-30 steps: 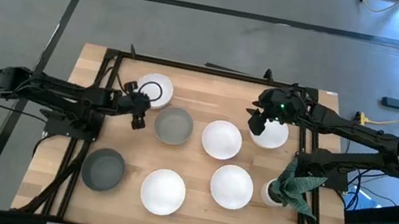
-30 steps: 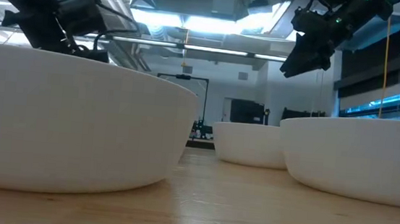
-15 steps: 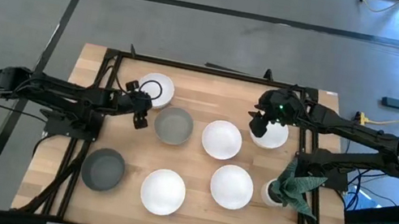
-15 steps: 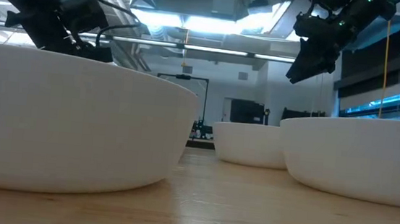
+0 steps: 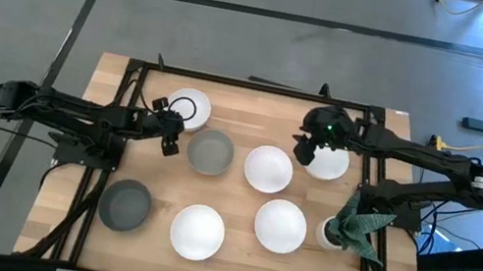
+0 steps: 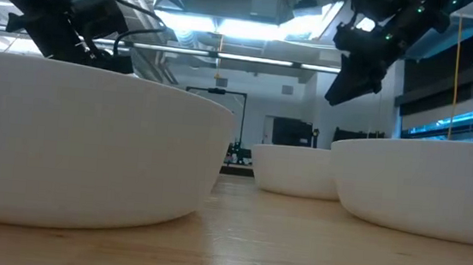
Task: Nest bowls inside each other
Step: Stack the white bowl on top of the white bowl
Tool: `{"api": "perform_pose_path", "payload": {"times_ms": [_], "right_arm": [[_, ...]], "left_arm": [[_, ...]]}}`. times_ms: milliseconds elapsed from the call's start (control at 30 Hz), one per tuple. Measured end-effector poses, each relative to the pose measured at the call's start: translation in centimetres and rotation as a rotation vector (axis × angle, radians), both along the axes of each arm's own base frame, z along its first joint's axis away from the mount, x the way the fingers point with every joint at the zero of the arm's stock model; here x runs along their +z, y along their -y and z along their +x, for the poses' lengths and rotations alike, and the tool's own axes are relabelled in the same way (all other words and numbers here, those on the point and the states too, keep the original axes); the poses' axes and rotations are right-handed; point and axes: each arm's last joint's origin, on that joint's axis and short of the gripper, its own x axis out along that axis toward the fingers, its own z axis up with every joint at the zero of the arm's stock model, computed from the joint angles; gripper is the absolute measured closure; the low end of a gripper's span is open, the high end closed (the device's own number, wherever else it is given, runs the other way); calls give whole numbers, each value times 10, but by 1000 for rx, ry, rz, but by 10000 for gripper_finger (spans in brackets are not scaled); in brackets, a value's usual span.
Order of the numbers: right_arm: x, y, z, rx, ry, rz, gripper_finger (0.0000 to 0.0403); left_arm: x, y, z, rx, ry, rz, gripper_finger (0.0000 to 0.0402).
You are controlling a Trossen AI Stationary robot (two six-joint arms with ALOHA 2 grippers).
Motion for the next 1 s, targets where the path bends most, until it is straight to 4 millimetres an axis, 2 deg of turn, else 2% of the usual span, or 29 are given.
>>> {"api": "perform_pose_path", "payload": {"times_ms": [267, 400, 700, 867, 1000], "right_arm": [[-5, 2, 16, 91, 52, -6, 226], [-12, 2, 16, 102, 44, -16, 226], [-57, -6, -10, 41, 85, 32, 226], [-67, -10, -25, -52, 92, 114, 226], [-64, -14, -34, -150, 104, 209, 226]], "left_arm": [[0, 0, 0, 4, 3, -3, 266], [0, 0, 0, 5, 4, -3, 266], [0, 0, 0, 5, 4, -3, 266], [0, 0, 0, 5, 4, -3, 266], [0, 0, 0, 6, 4, -3, 266]]}}
